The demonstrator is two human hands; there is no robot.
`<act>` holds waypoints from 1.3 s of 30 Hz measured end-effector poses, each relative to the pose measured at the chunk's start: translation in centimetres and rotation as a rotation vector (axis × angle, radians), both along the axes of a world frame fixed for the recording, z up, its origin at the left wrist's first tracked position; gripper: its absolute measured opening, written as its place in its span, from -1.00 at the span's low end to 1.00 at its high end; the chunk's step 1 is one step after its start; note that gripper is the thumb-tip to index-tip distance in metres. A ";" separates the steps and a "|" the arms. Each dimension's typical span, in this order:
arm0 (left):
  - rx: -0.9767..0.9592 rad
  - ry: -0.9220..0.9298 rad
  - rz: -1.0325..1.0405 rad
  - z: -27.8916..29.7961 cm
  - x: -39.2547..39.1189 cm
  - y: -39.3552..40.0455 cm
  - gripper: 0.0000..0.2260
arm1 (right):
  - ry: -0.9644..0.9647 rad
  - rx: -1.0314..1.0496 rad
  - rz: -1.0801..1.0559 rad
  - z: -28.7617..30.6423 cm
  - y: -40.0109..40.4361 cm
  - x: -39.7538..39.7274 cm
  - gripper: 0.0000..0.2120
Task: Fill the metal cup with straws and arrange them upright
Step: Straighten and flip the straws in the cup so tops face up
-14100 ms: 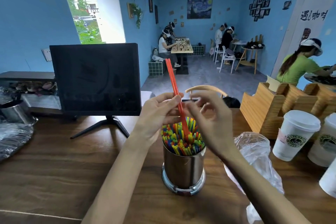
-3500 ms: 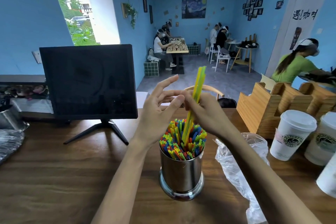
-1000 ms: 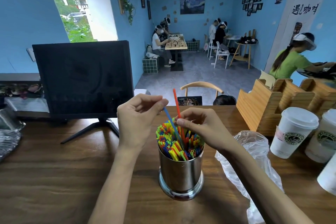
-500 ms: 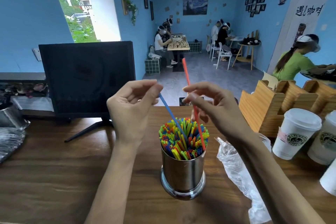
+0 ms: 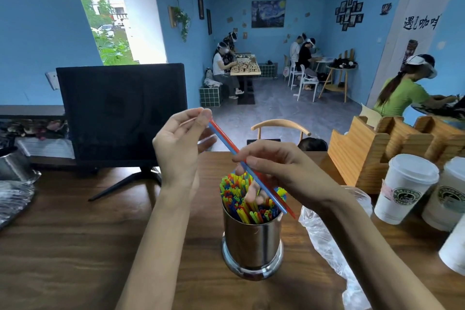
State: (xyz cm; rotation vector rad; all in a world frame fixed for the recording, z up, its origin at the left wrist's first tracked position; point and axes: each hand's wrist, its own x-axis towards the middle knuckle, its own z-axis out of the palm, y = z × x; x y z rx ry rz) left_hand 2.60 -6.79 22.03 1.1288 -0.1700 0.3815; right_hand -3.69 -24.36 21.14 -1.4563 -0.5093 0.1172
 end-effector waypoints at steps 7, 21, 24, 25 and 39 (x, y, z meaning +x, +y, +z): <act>0.073 0.149 -0.091 -2.0 0.4 -0.9 -0.90 | 0.096 -0.014 -0.016 -0.2 0.3 0.3 -0.56; 0.698 -0.216 -0.086 -1.7 -1.1 -0.8 -0.73 | -0.399 -0.282 -0.704 -0.5 -1.4 2.4 -0.90; 0.686 -0.286 -0.210 -1.2 -1.6 -0.9 -0.65 | -0.386 -0.447 -0.712 -1.4 -1.6 2.7 -0.90; 0.676 -0.281 -0.308 -1.1 -1.9 -1.0 -0.58 | -0.374 -0.514 -0.715 -2.0 -1.4 2.8 -0.88; 0.927 -0.379 -0.015 -5.8 0.2 -3.1 -0.73 | -0.367 -0.849 -0.717 -5.6 -0.9 3.7 -0.71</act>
